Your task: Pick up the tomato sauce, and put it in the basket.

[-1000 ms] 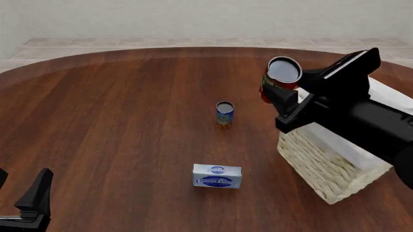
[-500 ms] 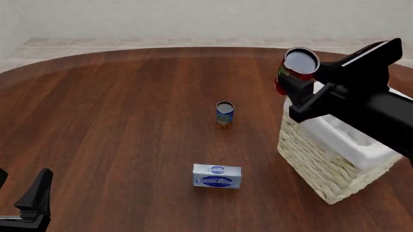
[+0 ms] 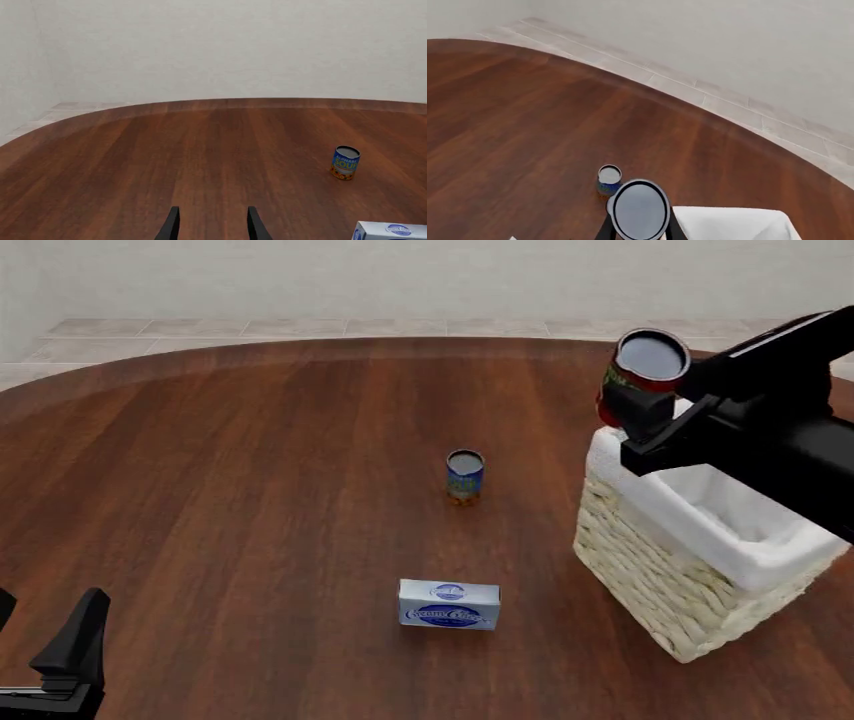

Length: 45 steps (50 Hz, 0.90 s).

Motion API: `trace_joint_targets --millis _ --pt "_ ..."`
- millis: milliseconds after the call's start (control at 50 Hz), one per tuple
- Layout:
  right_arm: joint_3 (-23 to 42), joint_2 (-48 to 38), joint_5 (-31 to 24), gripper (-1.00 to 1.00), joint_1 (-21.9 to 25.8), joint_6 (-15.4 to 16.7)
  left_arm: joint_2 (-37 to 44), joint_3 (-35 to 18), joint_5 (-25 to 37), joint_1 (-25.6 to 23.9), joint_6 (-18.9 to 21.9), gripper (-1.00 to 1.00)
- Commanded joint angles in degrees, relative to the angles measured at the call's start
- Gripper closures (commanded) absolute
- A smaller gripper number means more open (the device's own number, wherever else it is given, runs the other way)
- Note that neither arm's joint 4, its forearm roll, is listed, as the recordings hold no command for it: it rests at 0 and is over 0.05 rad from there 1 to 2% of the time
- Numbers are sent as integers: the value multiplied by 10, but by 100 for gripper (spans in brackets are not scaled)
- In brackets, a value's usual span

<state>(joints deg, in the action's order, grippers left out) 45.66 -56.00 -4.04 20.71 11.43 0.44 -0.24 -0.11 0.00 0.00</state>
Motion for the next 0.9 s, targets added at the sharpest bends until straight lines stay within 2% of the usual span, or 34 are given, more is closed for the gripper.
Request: trace_joint_targets --millis 20,900 --pt "6 2 -8 100 -21 -11 0 0 0 0 0 -100" --pt "-22 48 -24 100 -86 -19 0 0 0 0 0 -100"
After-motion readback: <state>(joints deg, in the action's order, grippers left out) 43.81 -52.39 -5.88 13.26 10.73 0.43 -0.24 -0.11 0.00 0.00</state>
